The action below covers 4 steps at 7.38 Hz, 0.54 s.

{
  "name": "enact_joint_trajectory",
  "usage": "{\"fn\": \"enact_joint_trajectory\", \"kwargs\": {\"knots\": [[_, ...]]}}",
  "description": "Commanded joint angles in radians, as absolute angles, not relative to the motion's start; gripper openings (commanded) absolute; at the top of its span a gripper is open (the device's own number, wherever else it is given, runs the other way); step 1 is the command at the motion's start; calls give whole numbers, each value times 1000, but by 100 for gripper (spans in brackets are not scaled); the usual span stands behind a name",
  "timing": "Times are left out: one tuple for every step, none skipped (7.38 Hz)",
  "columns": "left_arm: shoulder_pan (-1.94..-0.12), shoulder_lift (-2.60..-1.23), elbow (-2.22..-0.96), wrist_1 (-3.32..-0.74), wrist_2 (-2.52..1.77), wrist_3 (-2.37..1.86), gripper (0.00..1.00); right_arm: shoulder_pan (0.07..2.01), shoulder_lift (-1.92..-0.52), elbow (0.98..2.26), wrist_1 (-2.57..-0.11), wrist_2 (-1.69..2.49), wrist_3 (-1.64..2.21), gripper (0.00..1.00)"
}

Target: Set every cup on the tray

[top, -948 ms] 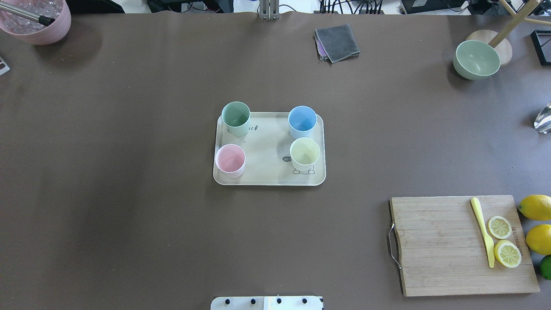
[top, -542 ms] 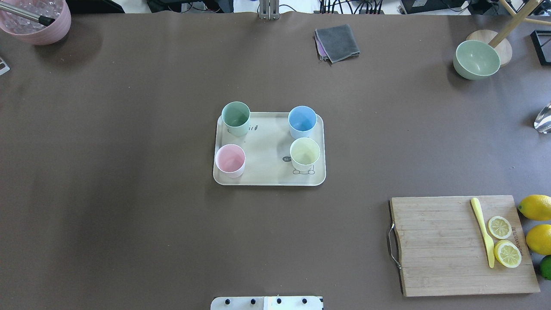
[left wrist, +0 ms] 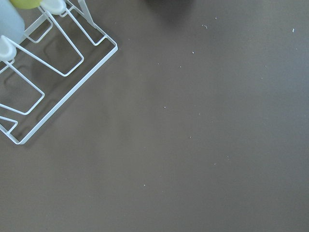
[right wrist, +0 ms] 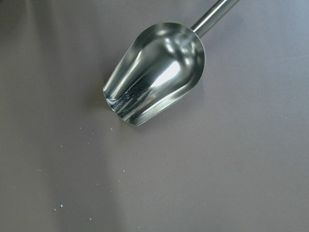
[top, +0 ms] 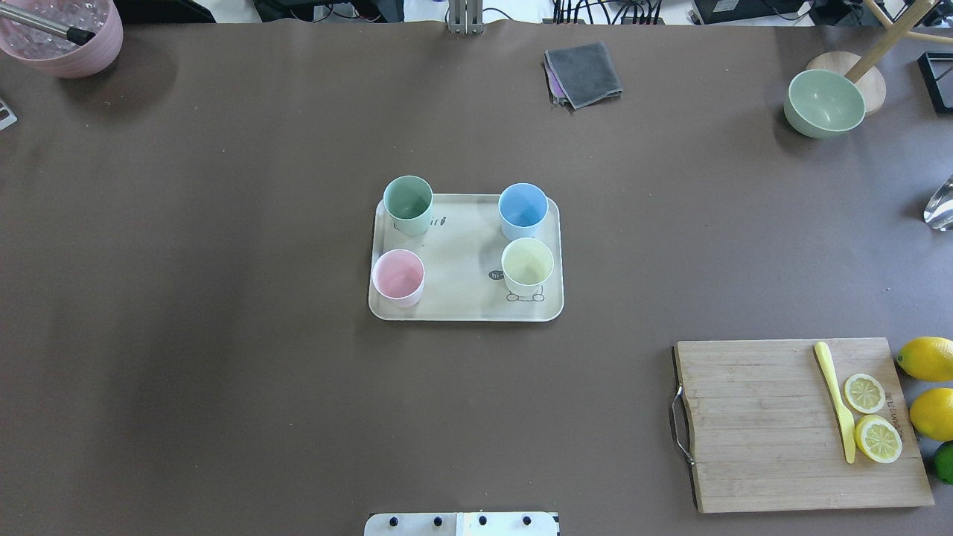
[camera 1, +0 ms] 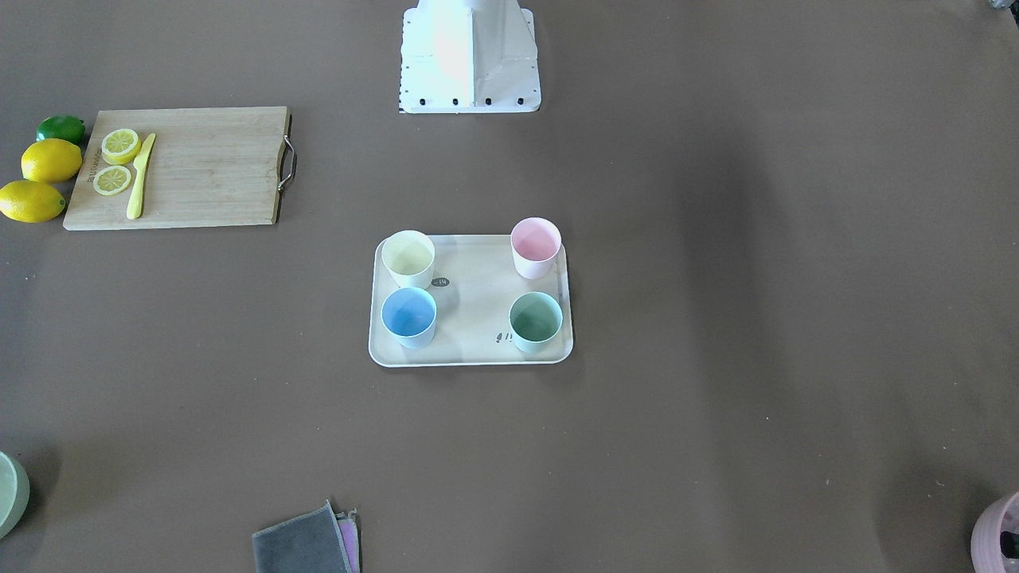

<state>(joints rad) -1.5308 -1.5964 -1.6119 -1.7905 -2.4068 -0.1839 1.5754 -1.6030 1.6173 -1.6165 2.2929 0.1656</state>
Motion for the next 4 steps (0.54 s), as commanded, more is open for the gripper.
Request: {"fn": "enact_joint_trajectory", "kwargs": {"knots": [[-1534,-1595,-1612,-1792,-2405,-184,97,1577,-1598,1621,-1615,2293,164,100],[-1535,-1594,-1614,-1792,-2407,-184,97,1577,-1598,1627,-1615,2293,164,100],[-1537,-1594,-1614,-1792,-2405,-184,97,1577,-1598,1629,-1615,2293,164,100],[-1540,-1594,-1614,-1792,-2405,-184,97,1577,-1600,1629,-1615,2295,164,100]]}}
